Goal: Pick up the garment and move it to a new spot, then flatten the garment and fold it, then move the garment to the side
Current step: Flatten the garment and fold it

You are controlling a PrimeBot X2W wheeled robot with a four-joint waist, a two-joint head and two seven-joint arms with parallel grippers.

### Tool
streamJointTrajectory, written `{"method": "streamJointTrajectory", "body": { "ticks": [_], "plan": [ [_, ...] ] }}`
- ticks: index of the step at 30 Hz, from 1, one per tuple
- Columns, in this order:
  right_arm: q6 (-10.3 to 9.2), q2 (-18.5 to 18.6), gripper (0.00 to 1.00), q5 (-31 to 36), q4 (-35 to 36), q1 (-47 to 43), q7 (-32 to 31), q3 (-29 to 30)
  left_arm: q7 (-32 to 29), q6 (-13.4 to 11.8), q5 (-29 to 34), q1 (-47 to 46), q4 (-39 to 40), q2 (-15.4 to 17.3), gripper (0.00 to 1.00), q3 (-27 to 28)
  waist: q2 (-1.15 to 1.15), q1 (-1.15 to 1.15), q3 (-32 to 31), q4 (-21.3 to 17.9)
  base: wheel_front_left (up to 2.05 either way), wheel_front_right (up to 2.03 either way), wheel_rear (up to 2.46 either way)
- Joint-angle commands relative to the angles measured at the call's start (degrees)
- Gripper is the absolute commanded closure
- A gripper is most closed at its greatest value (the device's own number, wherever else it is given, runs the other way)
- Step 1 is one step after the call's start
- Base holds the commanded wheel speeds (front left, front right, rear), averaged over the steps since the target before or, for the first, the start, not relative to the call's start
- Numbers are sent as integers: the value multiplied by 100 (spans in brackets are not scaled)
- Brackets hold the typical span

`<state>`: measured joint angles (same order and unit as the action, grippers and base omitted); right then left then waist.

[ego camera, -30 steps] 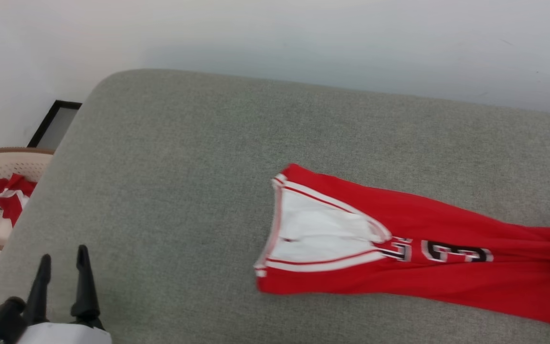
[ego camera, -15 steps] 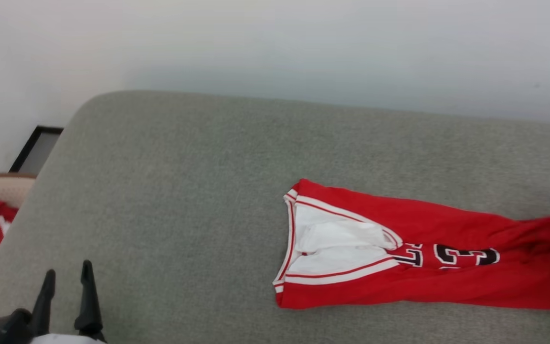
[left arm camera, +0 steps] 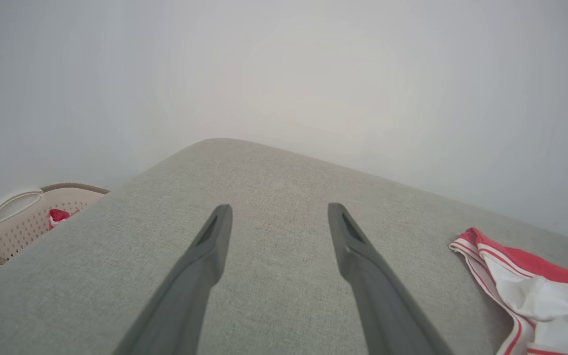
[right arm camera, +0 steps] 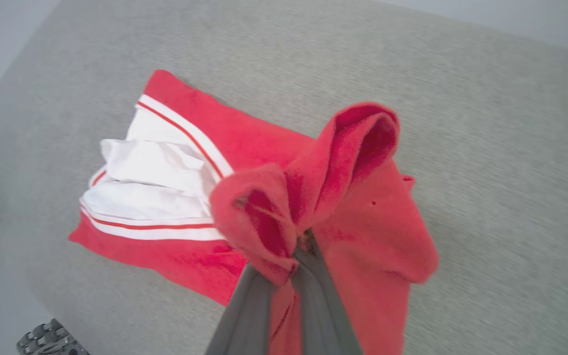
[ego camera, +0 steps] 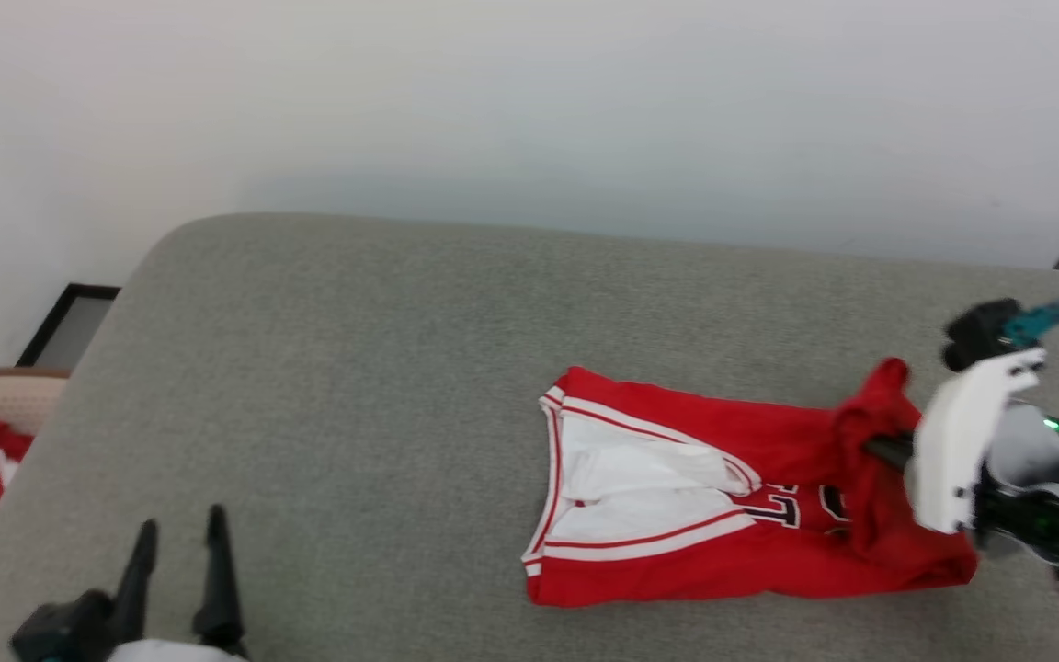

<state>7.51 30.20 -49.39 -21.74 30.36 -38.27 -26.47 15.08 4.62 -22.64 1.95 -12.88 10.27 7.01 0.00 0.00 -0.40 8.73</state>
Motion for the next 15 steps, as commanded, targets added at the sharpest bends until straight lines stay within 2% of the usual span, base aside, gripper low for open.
{"method": "streamJointTrajectory", "body": {
  "ticks": [1,9,15],
  "plan": [
    [-4,-146,100,71,-21,150,59,-32,-4,46,49,-123,-35,-27,0,-78,0,0,15,153,0,0,0],
    [-4,-1072,100,490,-659,585,312,-320,-18,152,83,-601,-379,-169,0,-557,0,0,124,673,0,0,0],
    [-4,-1472,100,632,-1292,808,491,-570,-6,205,46,-948,-651,-251,0,-796,0,0,195,1016,0,0,0]
  ]
}}
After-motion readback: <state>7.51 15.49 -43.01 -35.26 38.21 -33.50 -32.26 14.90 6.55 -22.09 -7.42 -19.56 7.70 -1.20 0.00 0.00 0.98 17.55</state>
